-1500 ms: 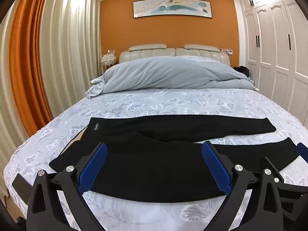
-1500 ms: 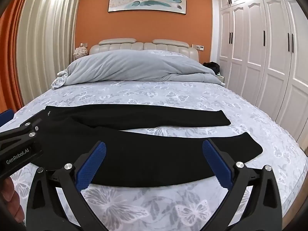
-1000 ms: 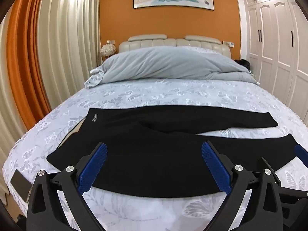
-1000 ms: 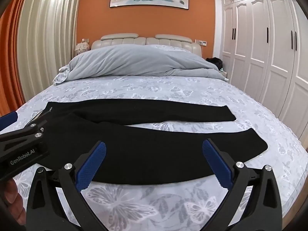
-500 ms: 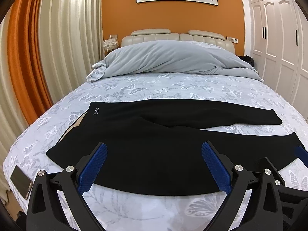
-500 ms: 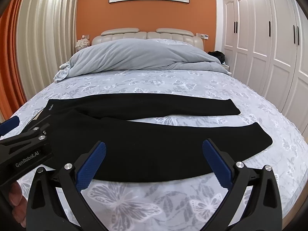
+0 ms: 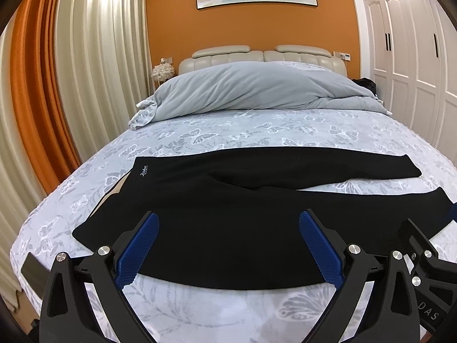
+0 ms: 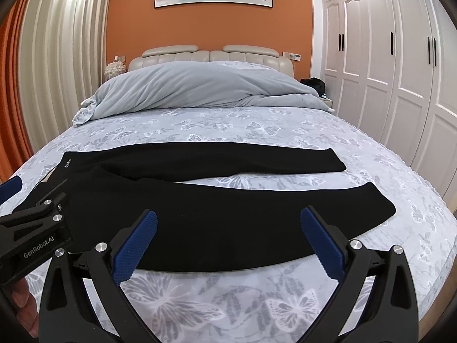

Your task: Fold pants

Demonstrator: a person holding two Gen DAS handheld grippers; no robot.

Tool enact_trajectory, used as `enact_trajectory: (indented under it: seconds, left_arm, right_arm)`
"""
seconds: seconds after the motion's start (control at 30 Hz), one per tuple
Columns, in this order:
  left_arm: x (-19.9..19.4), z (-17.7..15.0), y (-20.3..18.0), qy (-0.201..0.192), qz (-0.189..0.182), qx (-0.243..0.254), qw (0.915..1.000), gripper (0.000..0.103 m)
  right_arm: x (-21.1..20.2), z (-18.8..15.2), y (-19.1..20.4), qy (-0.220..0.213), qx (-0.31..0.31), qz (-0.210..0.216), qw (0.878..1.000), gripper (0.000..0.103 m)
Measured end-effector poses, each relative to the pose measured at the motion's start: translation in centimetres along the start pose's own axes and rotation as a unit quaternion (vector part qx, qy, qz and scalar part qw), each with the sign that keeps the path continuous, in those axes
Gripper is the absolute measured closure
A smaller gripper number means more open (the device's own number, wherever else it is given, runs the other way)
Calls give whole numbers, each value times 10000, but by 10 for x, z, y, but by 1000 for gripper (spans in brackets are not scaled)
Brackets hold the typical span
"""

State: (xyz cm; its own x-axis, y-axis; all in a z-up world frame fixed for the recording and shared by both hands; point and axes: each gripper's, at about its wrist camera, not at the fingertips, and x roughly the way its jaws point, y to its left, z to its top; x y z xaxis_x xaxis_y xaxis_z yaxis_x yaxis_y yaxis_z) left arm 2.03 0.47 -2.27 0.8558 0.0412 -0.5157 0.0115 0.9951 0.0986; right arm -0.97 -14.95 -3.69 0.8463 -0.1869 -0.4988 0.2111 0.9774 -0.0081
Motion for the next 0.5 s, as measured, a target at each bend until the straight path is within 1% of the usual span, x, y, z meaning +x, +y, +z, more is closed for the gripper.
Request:
enact_trajectory:
  seconds: [0.27,0.5]
  left_arm:
    - [1,-2,-2,-22,62,46,10000,6]
    - [2,-3,-2,-2,44,65,10000,6]
  right_arm:
    - [-1,0,0,-20,-25,-15,10000,5]
    - [-1,0,2,-11,-40,-4,10000,5]
